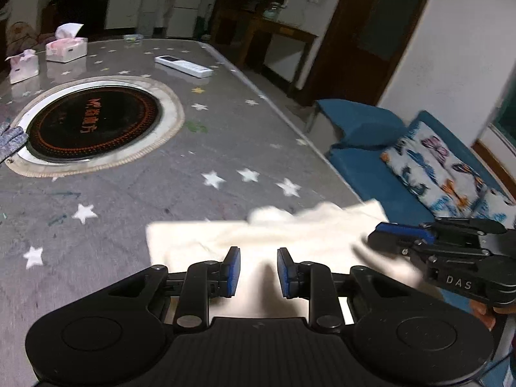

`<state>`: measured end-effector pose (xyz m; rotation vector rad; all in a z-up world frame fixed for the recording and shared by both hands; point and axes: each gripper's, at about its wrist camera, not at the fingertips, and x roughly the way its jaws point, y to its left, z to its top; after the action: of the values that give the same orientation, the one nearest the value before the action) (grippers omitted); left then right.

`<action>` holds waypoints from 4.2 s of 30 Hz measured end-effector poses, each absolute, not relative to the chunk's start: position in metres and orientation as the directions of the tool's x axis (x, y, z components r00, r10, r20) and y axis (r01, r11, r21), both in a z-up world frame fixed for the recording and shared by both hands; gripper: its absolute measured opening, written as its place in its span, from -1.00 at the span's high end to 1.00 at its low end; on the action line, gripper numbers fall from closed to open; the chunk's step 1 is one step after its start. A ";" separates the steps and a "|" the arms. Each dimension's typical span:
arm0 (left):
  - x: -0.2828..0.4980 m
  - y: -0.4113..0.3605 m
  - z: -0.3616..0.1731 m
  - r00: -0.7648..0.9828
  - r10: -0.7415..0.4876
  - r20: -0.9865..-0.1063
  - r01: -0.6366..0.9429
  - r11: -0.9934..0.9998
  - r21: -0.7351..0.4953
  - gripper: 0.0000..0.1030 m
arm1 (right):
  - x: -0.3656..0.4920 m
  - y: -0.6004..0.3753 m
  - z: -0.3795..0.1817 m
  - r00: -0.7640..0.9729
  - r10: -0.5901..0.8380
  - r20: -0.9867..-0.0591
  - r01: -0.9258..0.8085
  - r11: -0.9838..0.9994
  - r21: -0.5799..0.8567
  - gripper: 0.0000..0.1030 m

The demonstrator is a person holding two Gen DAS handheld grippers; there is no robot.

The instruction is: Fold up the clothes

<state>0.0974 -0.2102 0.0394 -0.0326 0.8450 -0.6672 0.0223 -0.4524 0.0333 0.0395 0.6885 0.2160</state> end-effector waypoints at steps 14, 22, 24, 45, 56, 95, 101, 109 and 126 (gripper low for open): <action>0.047 -0.189 0.023 0.461 -0.581 -0.671 0.566 0.775 -0.282 0.51 | -0.059 -0.450 0.012 0.746 0.200 -0.635 -0.194 0.978 0.080 0.72; 0.039 -0.175 0.027 0.476 -0.593 -0.650 0.560 0.774 -0.295 0.51 | -0.064 -0.465 0.023 0.770 0.163 -0.617 -0.141 0.986 0.084 0.68; 0.040 -0.172 0.021 0.471 -0.587 -0.659 0.550 0.779 -0.301 0.51 | -0.063 -0.470 0.020 0.763 0.151 -0.628 -0.122 0.988 0.090 0.68; 0.030 -0.157 0.024 0.495 -0.583 -0.645 0.518 0.794 -0.320 0.52 | -0.053 -0.464 0.023 0.767 0.154 -0.623 -0.137 0.988 0.076 0.54; 0.016 -0.150 0.033 0.505 -0.579 -0.641 0.476 0.806 -0.352 0.25 | -0.061 -0.445 0.022 0.768 0.129 -0.627 -0.129 0.991 0.045 0.00; -0.047 -0.134 0.041 0.578 -0.499 -0.645 0.413 0.861 -0.296 -1.00 | -0.109 -0.398 0.034 0.795 0.085 -0.601 -0.047 0.996 0.078 -0.77; -0.051 -0.138 0.040 0.578 -0.481 -0.660 0.406 0.870 -0.278 -1.00 | -0.115 -0.396 0.035 0.801 0.080 -0.594 -0.036 0.996 0.086 -0.84; -0.056 -0.141 0.042 0.589 -0.435 -0.681 0.394 0.890 -0.228 -1.00 | -0.121 -0.396 0.036 0.804 0.071 -0.590 -0.025 0.996 0.085 -0.93; -0.069 -0.145 0.045 0.634 -0.346 -0.692 0.378 0.919 -0.114 -1.00 | -0.130 -0.384 0.038 0.801 0.073 -0.594 -0.041 0.997 0.068 -0.99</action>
<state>-0.0691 -0.1446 0.0452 0.0434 0.7819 -0.4138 -0.1298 -0.3838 0.0376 0.0527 0.6389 0.0612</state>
